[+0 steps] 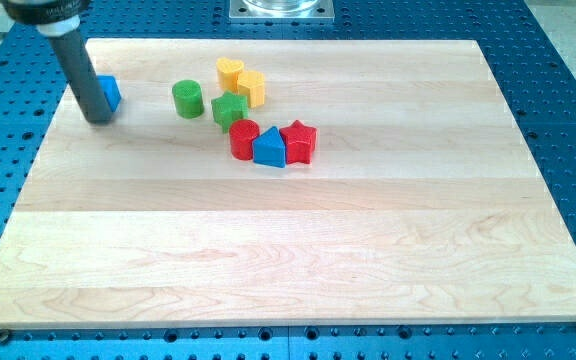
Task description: Place your arm to the top left of the heart
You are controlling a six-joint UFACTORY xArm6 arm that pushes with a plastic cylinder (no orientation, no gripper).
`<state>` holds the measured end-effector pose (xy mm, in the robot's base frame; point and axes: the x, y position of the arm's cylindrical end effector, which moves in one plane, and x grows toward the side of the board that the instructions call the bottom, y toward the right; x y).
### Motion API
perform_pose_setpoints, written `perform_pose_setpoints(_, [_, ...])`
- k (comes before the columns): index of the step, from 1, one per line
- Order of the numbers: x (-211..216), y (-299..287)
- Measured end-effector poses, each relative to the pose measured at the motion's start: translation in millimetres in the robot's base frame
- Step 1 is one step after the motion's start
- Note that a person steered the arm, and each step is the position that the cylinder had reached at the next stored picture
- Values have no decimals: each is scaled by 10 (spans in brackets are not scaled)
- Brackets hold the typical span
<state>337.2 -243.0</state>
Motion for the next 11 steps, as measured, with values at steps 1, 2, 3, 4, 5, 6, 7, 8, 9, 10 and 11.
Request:
perform_pose_setpoints(1, [-470,0])
perform_pose_setpoints(2, [-750,0])
perform_pose_setpoints(3, [-593,-28])
perform_pose_setpoints(4, [-531,-31])
perform_pose_setpoints(5, [-531,-31])
perform_pose_setpoints(6, [-531,7])
perform_pose_setpoints(7, [-531,56])
perform_pose_setpoints(8, [-531,103])
perform_pose_setpoints(9, [-531,154])
perform_pose_setpoints(10, [-531,184])
perform_pose_setpoints(11, [-531,185])
